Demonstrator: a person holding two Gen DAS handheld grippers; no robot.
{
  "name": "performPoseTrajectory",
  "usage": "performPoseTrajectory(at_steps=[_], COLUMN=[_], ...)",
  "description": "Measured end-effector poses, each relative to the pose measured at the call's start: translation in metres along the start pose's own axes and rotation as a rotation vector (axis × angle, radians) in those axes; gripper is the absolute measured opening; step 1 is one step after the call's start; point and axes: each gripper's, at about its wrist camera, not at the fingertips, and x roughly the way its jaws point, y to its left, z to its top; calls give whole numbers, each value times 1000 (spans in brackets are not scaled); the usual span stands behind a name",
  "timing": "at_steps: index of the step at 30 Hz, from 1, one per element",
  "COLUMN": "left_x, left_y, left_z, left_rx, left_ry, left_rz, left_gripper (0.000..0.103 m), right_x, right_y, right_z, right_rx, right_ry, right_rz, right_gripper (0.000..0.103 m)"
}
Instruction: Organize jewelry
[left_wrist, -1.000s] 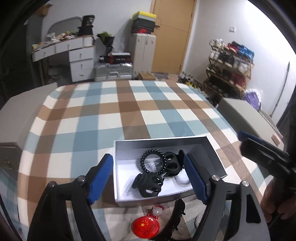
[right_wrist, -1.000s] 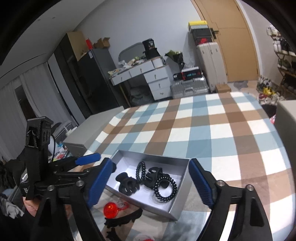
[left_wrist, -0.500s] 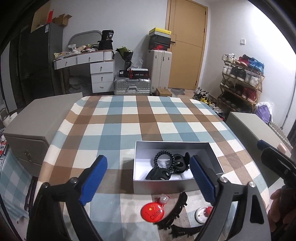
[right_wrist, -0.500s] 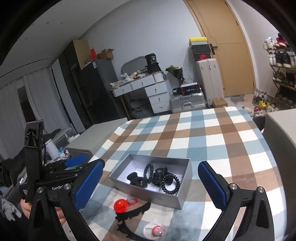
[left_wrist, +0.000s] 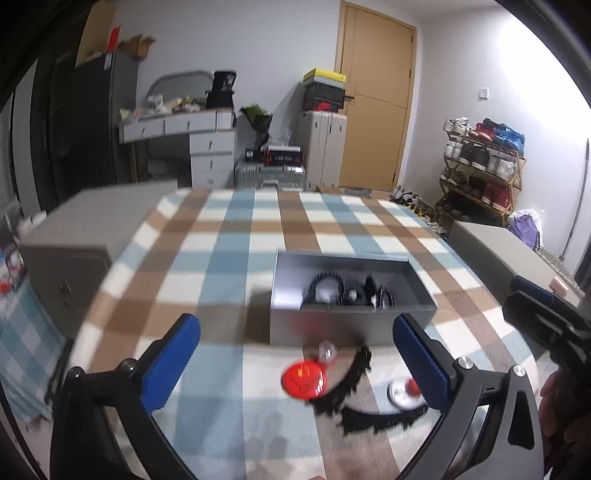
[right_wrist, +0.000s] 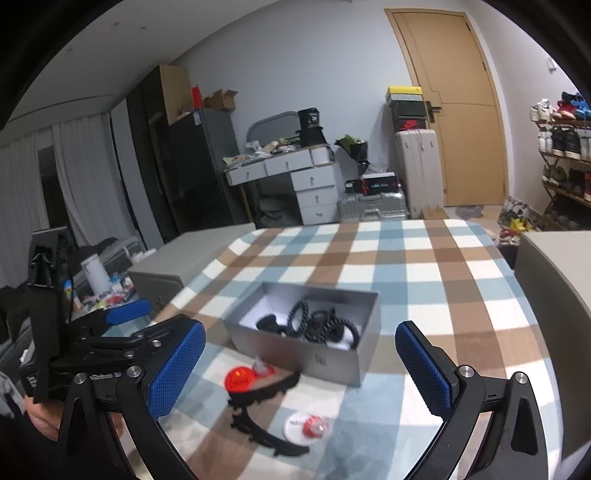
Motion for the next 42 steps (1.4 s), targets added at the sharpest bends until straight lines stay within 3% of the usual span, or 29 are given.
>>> performPoseTrajectory(at_steps=[9, 15, 23, 25, 27, 31, 38, 40, 41, 42], left_x=[7, 4, 5, 6, 7, 5, 6, 5, 4, 4], left_y=[10, 8, 11, 11, 12, 11, 13, 14, 15, 15], left_z=[-45, -58, -64, -65, -66, -67, -67, -65, -65, -64], left_rx=[-37, -31, -36, -39, -42, -41, -50, -49, -48, -49], left_ry=[139, 171, 189, 191, 194, 191, 193, 187, 183, 181], left_rz=[-16, 2, -1, -4, -14, -23, -28, -27, -25, -25], left_gripper=[102, 102, 102, 102, 102, 102, 102, 102, 102, 102], right_x=[11, 29, 46, 50, 56, 58, 62, 64, 64, 62], right_y=[-12, -20, -22, -22, -22, -23, -22, -21, -21, -21], right_z=[-31, -60, -73, -73, -74, -73, -72, -73, -74, -75], right_rx=[50, 115, 145, 145, 144, 150, 153, 146, 146, 146], right_ry=[97, 215, 266, 277, 306, 293, 293, 311, 319, 316], right_rz=[-19, 13, 24, 27, 34, 34, 23, 17, 23, 26], right_gripper=[103, 102, 89, 83, 69, 63, 44, 31, 20, 19])
